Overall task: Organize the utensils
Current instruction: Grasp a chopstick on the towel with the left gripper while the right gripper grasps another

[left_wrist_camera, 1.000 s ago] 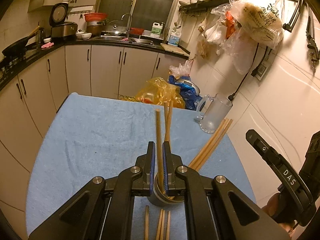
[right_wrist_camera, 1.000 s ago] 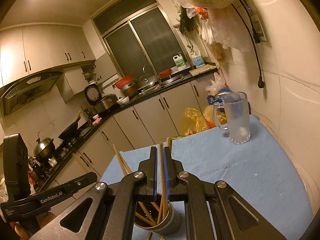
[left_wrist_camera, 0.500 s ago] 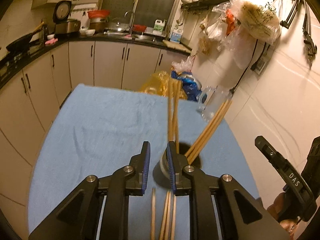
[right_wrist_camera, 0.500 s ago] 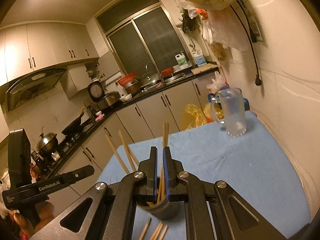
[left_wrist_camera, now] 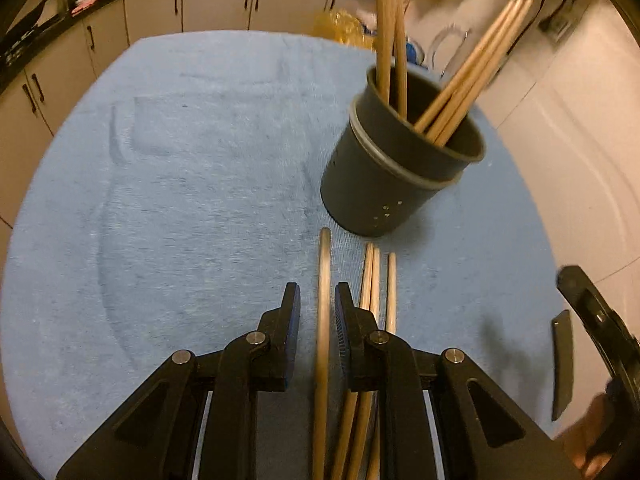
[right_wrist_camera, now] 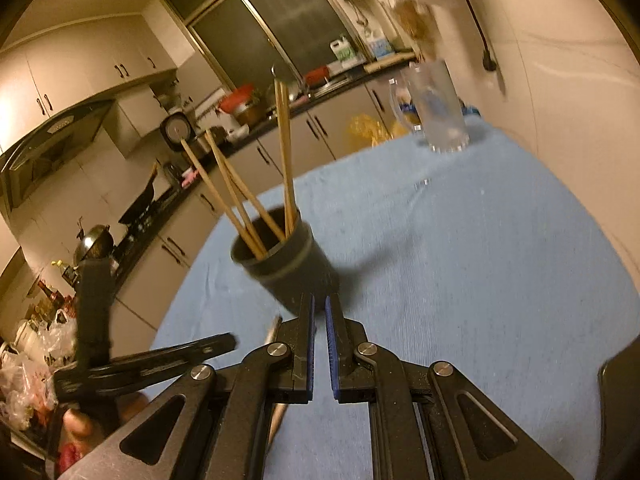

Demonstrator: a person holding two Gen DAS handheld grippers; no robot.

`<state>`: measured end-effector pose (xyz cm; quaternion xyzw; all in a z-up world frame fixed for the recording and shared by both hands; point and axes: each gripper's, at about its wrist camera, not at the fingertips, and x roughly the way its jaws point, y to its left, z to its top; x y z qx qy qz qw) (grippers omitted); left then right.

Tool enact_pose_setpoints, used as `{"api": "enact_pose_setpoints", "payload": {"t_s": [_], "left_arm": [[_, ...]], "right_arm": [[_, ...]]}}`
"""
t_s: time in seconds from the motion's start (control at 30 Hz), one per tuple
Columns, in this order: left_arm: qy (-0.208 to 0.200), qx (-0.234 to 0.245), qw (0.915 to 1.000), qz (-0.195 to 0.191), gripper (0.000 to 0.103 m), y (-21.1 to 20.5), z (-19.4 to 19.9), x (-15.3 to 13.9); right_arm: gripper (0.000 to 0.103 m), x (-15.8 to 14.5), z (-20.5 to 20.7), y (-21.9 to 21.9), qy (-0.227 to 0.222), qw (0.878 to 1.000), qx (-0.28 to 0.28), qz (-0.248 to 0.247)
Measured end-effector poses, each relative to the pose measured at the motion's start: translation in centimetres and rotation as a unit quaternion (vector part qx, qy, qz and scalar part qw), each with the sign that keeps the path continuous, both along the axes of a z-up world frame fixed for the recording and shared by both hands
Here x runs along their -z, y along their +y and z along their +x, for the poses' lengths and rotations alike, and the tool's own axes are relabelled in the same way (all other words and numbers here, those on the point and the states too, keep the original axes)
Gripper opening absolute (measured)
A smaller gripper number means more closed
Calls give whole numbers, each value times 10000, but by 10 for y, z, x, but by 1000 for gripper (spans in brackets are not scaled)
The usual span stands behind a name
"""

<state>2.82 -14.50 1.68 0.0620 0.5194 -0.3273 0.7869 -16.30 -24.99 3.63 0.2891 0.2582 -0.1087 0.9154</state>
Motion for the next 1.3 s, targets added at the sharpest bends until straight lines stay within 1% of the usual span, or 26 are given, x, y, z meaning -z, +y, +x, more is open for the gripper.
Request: {"api": "enact_pose_setpoints", "payload": {"t_s": [0.03,0.07,0.17,0.2,0.27,0.33,0.47,0.57,0.63,0.7,0.77,0.9,1.0,1.03,1.13,1.2,1.3], "left_arm": [[19,69,10000,42,21,-6,0,4],[33,83,9999,116,23,-11,2,7],[26,52,9995,322,23,-23,6,17],[-134,-2,9991,395,23,-25,6,16],[-239,-21,9981,560,19,-26,5,16],[-298,-81,9975,631,7,-24,5,15],[-267,-290,9979,504,7,7,3,16],[-306,-520,9973,410,7,39,-3,17],[-308,-642,9970,298,7,62,-9,18],[-323,-713,9967,206,7,75,-13,19],[-348,-663,9972,90,8,84,-16,20],[-356,-597,9975,-97,8,95,-16,21],[-372,-580,9974,-210,8,103,-20,22],[-380,-574,9973,-244,8,99,-15,20],[-397,-570,9970,-338,8,104,-16,21],[-388,-572,9969,-370,8,96,-11,23],[-406,-570,9968,-374,8,93,-10,22]], "right_arm": [[7,1,-1,0,16,10000,-5,-8],[7,1,-2,2,24,10000,-7,-17],[7,3,-4,1,56,10000,-2,-14],[7,4,-5,1,64,10000,-1,-2],[7,5,-4,1,97,10000,-4,6],[7,7,-2,1,157,9999,-32,40],[7,10,9,10,342,9992,-212,48],[7,18,21,20,564,9974,-424,117],[7,26,32,27,789,9951,-568,170],[7,33,40,32,933,9932,-652,231],[7,40,50,39,1079,9911,-735,260],[7,49,70,48,1336,9873,-790,327],[7,53,80,51,1510,9857,-717,234],[8,54,84,52,1556,9850,-713,212],[8,57,94,54,1787,9819,-613,95],[8,59,100,55,1875,9803,-606,92],[11,62,108,57,2017,9781,-521,-41]]}}
